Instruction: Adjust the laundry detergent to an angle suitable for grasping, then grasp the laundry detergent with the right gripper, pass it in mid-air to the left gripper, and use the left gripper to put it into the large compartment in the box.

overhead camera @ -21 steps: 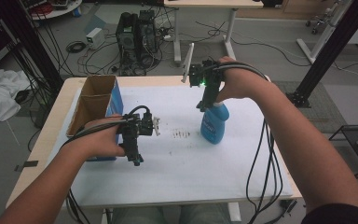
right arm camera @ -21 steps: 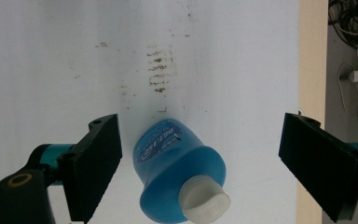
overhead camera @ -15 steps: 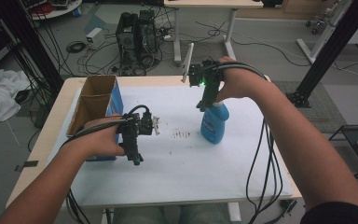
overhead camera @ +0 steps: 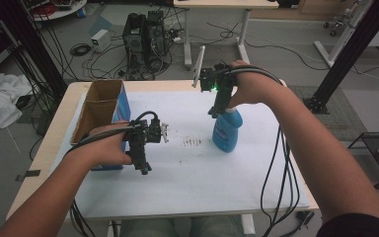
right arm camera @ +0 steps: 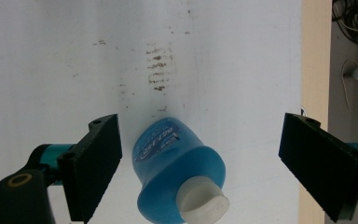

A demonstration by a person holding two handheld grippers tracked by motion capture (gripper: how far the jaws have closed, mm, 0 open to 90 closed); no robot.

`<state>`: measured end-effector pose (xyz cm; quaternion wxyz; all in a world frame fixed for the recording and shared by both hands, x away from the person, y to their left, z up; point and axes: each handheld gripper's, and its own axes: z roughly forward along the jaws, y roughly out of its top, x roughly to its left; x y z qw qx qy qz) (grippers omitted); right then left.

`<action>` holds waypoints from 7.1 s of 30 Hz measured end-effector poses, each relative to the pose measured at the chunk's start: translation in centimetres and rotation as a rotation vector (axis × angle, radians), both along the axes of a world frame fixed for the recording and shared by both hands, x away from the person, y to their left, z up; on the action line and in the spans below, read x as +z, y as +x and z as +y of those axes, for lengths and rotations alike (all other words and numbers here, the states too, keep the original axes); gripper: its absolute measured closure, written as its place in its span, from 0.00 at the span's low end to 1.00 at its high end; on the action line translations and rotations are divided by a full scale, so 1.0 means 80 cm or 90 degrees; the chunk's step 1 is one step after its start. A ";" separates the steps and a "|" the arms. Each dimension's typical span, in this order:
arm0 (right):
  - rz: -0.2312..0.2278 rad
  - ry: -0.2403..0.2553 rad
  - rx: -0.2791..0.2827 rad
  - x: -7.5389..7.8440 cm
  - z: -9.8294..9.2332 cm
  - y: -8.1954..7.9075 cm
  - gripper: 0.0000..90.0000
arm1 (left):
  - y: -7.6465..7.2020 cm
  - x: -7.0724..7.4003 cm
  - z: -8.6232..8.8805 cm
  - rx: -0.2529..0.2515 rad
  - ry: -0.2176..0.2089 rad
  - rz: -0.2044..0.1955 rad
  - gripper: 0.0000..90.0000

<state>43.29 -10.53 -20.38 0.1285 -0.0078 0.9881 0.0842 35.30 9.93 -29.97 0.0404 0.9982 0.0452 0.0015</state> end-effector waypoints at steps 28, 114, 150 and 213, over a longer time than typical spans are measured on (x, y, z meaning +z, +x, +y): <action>0.023 0.150 -0.035 -0.002 -0.019 -0.003 0.13 | -0.003 0.000 0.000 -0.014 -0.012 0.000 0.05; -0.057 0.491 -0.381 -0.213 -0.184 -0.078 0.13 | -0.020 0.008 0.008 -0.039 -0.039 -0.020 0.05; -0.076 0.554 -0.403 -0.256 -0.145 -0.048 0.14 | -0.019 0.000 0.020 -0.028 -0.043 -0.010 0.05; -0.084 0.595 -0.378 -0.259 -0.144 -0.046 0.51 | -0.012 0.006 0.015 -0.024 -0.043 -0.019 0.05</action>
